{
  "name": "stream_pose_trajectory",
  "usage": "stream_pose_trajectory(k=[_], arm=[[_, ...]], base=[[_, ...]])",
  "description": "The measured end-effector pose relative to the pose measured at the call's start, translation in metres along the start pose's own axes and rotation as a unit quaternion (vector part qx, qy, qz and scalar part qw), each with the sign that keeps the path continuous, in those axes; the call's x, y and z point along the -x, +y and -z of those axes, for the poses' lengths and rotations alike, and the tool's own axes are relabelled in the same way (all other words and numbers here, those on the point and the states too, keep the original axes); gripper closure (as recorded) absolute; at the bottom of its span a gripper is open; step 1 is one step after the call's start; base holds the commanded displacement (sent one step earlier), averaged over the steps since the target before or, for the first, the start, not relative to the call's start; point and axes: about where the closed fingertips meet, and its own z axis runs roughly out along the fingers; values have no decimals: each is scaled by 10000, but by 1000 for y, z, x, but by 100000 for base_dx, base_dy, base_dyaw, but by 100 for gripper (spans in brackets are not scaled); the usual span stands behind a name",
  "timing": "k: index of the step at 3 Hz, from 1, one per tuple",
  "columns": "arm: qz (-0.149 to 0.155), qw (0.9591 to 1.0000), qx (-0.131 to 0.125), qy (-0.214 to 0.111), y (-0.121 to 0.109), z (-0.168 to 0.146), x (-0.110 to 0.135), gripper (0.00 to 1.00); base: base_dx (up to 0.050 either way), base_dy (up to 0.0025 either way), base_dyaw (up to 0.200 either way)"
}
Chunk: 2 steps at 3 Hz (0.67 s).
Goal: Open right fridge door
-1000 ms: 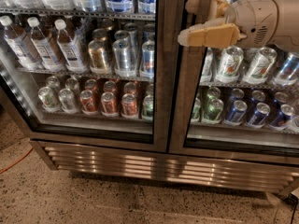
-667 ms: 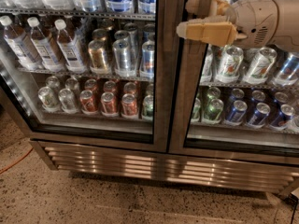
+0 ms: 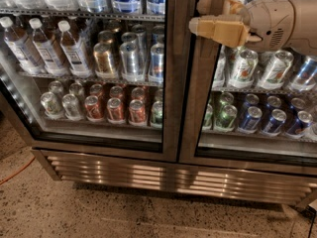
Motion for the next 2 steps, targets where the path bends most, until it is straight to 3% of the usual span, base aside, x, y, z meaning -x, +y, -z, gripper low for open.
stream_pose_trajectory(k=[2], arm=[[0,10000,0,0,0,0,0,100]], base=[[-4802,-2,2]])
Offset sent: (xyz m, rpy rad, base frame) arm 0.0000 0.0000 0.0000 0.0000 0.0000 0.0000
